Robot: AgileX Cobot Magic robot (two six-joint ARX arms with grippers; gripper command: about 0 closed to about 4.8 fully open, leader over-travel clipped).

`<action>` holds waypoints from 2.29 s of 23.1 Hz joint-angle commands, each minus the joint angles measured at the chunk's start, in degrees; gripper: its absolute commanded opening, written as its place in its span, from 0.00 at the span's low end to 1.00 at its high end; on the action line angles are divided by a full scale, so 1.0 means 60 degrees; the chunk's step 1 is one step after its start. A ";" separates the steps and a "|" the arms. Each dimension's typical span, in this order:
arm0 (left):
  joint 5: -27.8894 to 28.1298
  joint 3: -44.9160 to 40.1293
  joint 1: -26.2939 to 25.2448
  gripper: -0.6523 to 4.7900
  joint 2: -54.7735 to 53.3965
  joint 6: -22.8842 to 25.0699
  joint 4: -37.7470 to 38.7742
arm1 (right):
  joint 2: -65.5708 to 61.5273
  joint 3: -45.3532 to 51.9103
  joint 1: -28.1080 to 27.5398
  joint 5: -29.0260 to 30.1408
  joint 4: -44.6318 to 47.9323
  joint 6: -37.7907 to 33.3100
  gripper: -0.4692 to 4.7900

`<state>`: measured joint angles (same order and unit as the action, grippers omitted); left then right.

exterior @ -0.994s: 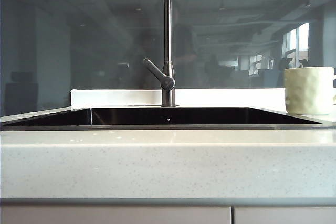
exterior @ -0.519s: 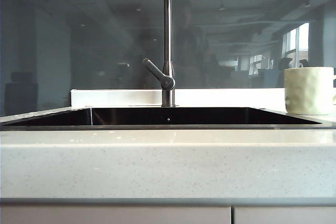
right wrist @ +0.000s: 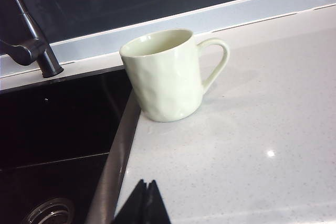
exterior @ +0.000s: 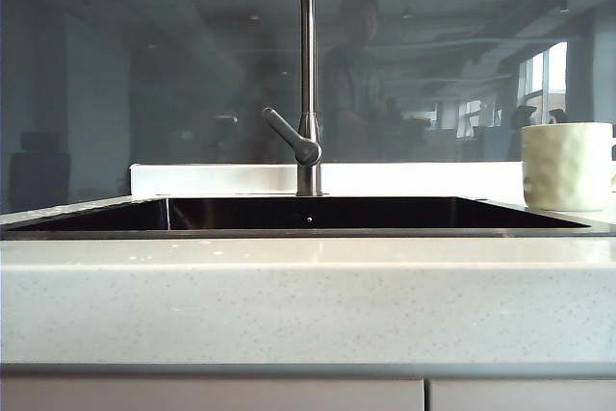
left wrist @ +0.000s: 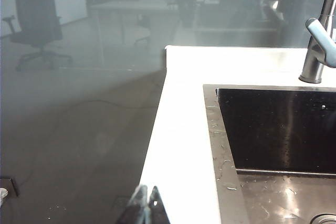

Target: Pick up the mug next to the sink, go to the faucet to get some water, pour the water into the sink, and finally put the mug back to its place.

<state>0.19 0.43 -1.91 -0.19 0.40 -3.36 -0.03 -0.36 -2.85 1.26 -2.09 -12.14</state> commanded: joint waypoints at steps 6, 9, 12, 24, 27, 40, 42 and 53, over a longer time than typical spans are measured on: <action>0.0000 0.0025 -0.0018 0.11 -0.0004 0.0004 -0.0076 | 0.0022 -0.0044 0.0000 0.0055 0.1060 0.1650 0.07; 0.0000 0.0025 -0.0018 0.11 -0.0004 0.0004 -0.0076 | 0.0025 -0.0044 -0.0007 0.0015 0.1796 0.2426 0.07; 0.0000 0.0025 -0.0018 0.11 -0.0004 0.0004 -0.0080 | 0.0022 -0.0044 -0.0033 -0.0015 0.1923 0.2433 0.07; 0.0000 0.0025 -0.0018 0.11 -0.0004 0.0004 -0.0080 | 0.0022 -0.0040 -0.0018 -0.0015 0.0871 0.2131 0.07; 0.0000 0.0025 -0.0018 0.11 -0.0004 0.0007 -0.0076 | 0.0022 -0.0040 -0.0015 -0.0011 0.0871 0.2047 0.07; 0.0000 0.0025 -0.0018 0.11 -0.0004 0.0004 -0.0076 | 0.0022 -0.0040 -0.0018 -0.0011 0.0590 0.2051 0.07; 0.0000 0.0025 -0.0018 0.11 -0.0004 0.0004 -0.0080 | 0.0022 -0.0040 -0.0018 -0.0011 0.0590 0.2047 0.07; 0.0000 0.0025 -0.0018 0.11 -0.0004 0.0007 -0.0076 | 0.0022 -0.0040 -0.0015 -0.0011 0.0590 0.2047 0.07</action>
<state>0.19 0.43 -1.93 -0.19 0.40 -3.22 -0.03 -0.36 -3.03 1.45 0.49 0.38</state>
